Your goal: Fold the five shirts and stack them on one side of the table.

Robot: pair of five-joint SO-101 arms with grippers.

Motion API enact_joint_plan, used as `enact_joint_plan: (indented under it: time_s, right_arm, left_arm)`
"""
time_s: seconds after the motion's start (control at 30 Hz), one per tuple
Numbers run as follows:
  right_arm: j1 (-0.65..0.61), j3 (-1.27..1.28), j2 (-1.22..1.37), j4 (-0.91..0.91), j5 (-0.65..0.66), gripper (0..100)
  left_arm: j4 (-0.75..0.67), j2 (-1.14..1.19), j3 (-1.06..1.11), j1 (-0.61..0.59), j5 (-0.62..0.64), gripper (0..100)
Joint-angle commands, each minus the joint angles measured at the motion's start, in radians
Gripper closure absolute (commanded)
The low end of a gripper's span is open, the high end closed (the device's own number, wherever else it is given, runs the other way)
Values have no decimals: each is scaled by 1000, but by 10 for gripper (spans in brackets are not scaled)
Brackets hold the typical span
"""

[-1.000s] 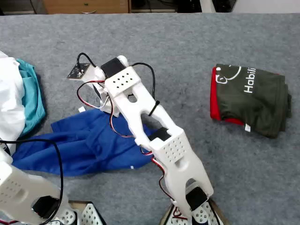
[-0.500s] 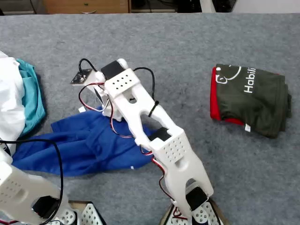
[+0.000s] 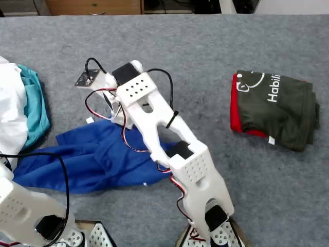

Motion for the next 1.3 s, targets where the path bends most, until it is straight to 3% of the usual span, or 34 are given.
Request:
enact_joint_plan:
  time_s: [0.0,0.23,0.4,0.63,0.97,1.27]
  right_arm:
    - [-13,-77,-64,17,-5,996]
    - [-87,-71,-62,18,-3,996]
    - [-59,-70,-35,-11,2,984]
    - [-4,-79,62,-32,6,724]
    - [-12,-79,68,-68,-2,935]
    - [-12,-81,65,-71,-2,940]
  left_arm:
    - [-8,-16,-14,-8,-12,981]
    - [-9,-16,-14,-9,-12,981]
    - [-9,-16,-14,-11,-12,981]
    - [-9,-16,-9,-8,-12,981]
    - [-8,-16,-8,-9,-12,981]
    - [-6,-16,-9,-9,-12,981]
